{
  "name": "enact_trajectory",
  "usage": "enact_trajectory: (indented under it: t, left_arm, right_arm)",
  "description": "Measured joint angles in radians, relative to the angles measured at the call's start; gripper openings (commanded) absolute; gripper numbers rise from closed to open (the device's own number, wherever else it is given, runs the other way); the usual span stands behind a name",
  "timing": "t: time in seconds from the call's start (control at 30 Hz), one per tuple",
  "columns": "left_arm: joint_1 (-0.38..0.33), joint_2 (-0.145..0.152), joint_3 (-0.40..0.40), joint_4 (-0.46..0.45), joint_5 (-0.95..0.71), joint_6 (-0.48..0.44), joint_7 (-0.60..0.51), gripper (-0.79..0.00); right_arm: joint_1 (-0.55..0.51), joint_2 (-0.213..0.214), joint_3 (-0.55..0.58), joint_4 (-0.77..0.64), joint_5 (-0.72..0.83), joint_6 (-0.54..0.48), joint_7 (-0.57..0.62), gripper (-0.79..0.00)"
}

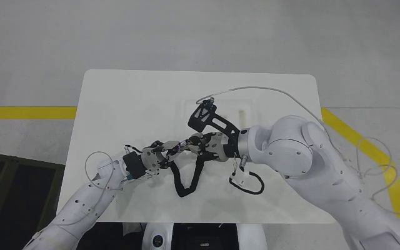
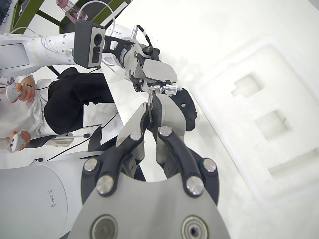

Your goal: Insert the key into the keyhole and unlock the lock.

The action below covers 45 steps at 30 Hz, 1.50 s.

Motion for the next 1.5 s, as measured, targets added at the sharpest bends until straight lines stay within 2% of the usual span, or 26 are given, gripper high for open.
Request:
enact_trajectory:
  t: [0.8,1.3,1.5]
  left_arm:
    - [0.0,0.0,0.0,0.0,0.0,0.0,0.0,-0.785]
    - [0.0,0.0,0.0,0.0,0.0,0.0,0.0,-0.785]
    - [0.0,0.0,0.0,0.0,0.0,0.0,0.0,-0.785]
  right_arm:
    - [0.029,-0.013,-0.017,0.023,0.003,0.005,0.018,-0.785]
    - [0.056,-0.031,-0.063,0.037,-0.014,0.036,0.022,-0.785]
    - [0.078,-0.035,-0.075,0.011,-0.056,0.08,0.057,-0.785]
